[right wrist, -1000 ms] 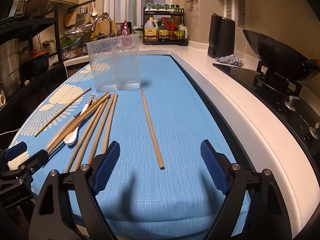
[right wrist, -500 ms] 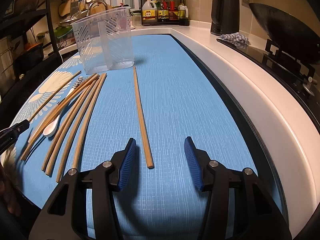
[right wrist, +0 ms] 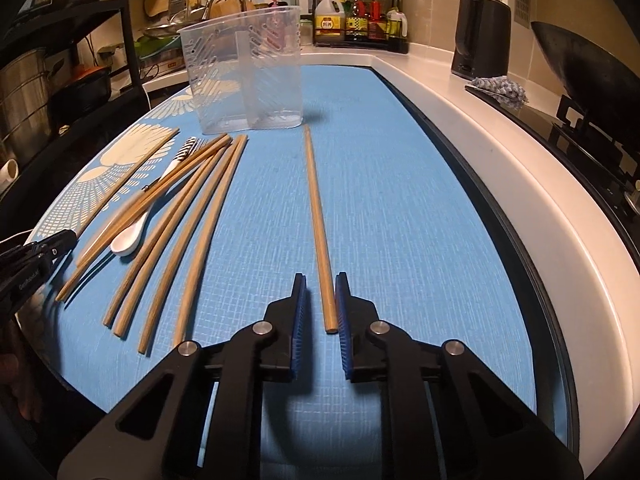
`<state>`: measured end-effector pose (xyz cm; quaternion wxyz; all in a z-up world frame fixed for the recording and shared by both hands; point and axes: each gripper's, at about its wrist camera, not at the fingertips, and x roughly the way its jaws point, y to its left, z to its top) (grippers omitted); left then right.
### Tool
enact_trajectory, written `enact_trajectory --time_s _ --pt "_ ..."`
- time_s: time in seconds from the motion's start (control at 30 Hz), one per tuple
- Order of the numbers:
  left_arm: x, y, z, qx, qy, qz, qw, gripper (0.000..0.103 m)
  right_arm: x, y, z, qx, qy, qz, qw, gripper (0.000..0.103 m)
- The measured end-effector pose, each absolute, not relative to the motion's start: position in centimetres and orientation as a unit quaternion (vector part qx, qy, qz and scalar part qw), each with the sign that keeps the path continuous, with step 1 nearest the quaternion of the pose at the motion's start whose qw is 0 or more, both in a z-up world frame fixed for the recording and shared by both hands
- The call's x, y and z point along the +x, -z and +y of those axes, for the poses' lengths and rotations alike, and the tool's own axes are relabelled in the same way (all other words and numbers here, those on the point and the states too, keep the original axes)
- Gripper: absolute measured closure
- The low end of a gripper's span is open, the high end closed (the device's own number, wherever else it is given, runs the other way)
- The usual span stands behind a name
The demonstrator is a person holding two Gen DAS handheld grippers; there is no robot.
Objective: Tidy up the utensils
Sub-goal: 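Grasp a lone wooden chopstick with the right tool while the left tool grasps another chopstick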
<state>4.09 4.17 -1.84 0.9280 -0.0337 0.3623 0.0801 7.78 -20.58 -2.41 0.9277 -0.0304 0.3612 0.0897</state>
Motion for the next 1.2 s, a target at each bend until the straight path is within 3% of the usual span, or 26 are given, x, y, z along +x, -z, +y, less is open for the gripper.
enact_trajectory --time_s 0.6,0.7,0.73,1.2 --pt "5.2 2.2 4.0 -0.044 -0.077 0.34 0.936 0.096 8.2 2.6 -21.0 -0.018 -0.09 0.354 0.931 0.086" --pt "5.3 2.2 4.0 -0.041 -0.078 0.34 0.936 0.097 8.4 2.5 -21.0 -0.015 -0.092 0.359 0.929 0.088" --pt "5.3 2.2 4.0 -0.041 -0.079 0.34 0.936 0.097 8.4 2.5 -21.0 -0.015 -0.095 0.361 0.928 0.096" --pt "3.9 -0.1 4.4 -0.044 -0.077 0.318 0.944 0.098 6.5 -0.6 -21.6 0.004 -0.103 0.34 0.935 0.096"
